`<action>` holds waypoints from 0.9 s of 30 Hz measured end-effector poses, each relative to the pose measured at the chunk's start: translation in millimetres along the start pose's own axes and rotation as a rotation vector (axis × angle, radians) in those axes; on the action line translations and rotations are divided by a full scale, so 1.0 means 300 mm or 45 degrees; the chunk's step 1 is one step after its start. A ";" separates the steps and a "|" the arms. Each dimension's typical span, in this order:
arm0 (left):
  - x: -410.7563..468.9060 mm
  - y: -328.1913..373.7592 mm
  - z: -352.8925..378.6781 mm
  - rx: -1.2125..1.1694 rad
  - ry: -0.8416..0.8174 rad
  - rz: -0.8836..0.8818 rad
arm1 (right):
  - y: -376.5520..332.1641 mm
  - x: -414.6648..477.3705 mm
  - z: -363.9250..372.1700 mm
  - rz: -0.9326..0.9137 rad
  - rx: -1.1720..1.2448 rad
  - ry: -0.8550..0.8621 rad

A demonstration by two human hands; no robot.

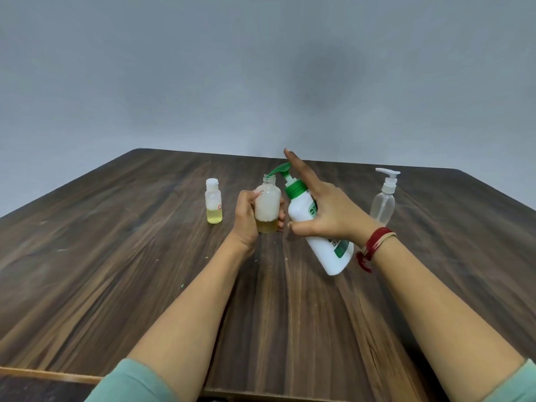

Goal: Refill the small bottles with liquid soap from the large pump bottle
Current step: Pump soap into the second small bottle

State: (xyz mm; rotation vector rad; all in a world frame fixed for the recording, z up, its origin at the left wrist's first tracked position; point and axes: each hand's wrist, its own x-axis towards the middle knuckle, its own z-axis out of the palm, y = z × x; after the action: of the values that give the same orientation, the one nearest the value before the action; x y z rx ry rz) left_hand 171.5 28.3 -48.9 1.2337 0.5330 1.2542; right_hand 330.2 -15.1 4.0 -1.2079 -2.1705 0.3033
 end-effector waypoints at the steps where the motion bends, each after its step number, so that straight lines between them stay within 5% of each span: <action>1: 0.001 0.001 0.001 0.000 0.007 0.001 | -0.002 0.002 0.001 -0.003 -0.006 0.006; 10: -0.017 0.014 0.024 -0.019 0.047 -0.006 | 0.000 0.009 0.028 -0.042 -0.045 0.171; 27: -0.015 0.013 0.010 0.030 0.039 0.010 | 0.005 0.010 0.024 -0.024 -0.034 0.128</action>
State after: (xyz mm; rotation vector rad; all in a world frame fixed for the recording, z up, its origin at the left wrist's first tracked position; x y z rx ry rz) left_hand 170.9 22.5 -45.7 1.2389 0.5672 1.2784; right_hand 325.5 -11.1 -1.2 -1.1908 -2.1039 0.2018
